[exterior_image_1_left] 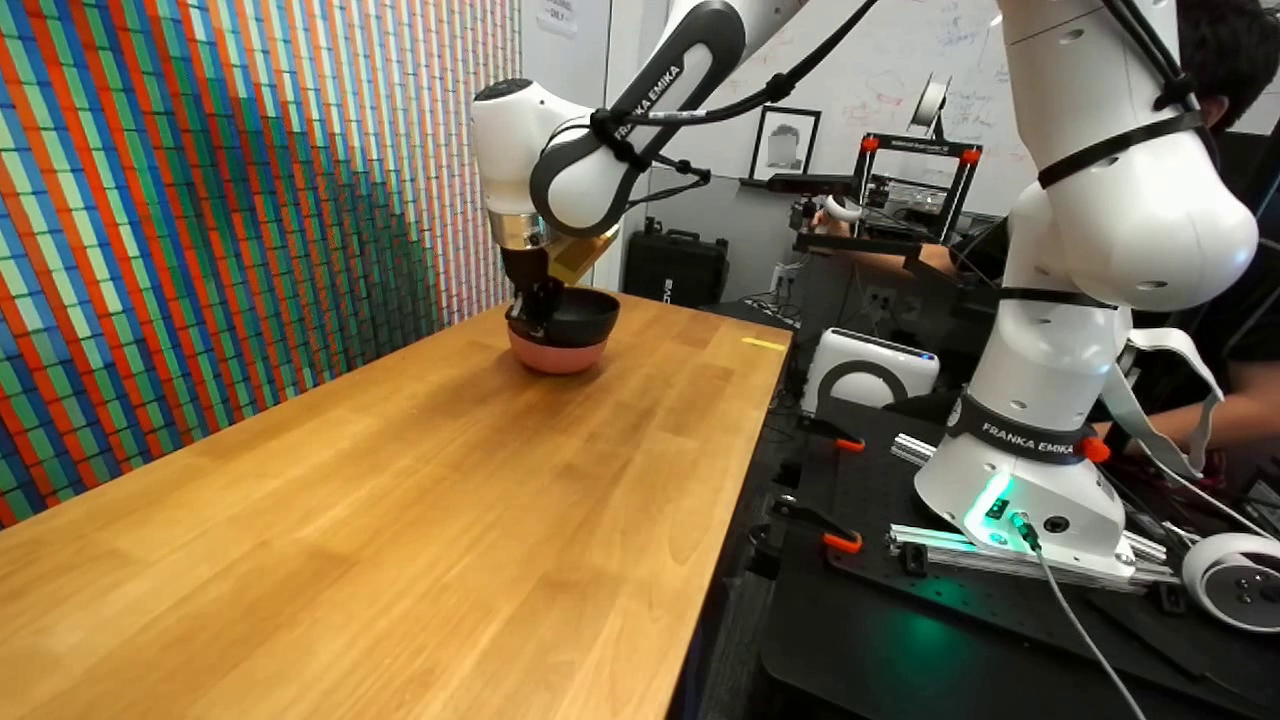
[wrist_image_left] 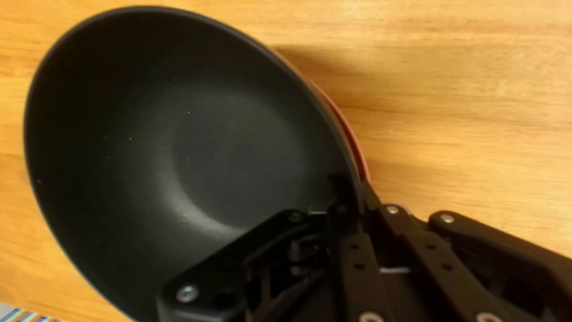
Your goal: Put the black bowl in the peach bowl
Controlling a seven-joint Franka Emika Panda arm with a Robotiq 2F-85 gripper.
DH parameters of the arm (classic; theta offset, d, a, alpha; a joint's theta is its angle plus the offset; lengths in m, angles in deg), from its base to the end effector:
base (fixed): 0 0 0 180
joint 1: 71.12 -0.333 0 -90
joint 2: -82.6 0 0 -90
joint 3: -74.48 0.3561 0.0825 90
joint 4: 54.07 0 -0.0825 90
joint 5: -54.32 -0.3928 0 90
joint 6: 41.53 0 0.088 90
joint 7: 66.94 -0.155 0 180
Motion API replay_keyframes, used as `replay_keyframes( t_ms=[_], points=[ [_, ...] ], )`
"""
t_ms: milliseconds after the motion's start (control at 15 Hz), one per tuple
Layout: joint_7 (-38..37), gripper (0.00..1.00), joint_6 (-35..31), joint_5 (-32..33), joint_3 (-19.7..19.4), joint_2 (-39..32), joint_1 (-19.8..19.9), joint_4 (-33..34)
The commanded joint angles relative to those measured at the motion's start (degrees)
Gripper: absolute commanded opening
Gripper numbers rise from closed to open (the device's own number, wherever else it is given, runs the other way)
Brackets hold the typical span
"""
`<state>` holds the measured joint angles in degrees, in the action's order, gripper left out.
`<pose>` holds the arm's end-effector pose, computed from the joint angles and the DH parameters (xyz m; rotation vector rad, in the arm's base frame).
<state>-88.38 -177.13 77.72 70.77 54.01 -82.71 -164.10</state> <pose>0.6434 0.0721 0.2102 2.8279 0.1021 0.0362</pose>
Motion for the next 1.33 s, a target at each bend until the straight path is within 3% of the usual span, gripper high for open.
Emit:
replay_keyframes(
  t_ms=[0, 267, 533, 733, 1000, 1267],
  points=[
    [-4.0, 0.38, -2.8, 2.1, -2.2, -0.2, -1.5, 1.1],
    [-4.9, 0.69, -2.9, 3.3, -3.7, 1.0, -1.9, 2.9],
    [-2.1, 0.99, -0.2, 2.0, -2.7, 5.5, -1.2, 4.3],
    [4.5, 1.0, 3.5, -2.2, 0.3, 10.6, 1.0, 4.7],
    [20.0, 1.0, 13.7, -16.0, 5.1, 17.0, 5.3, 4.9],
    [25.8, 1.0, 26.4, -20.3, 4.9, 21.0, 7.3, 6.3]
  ],
)
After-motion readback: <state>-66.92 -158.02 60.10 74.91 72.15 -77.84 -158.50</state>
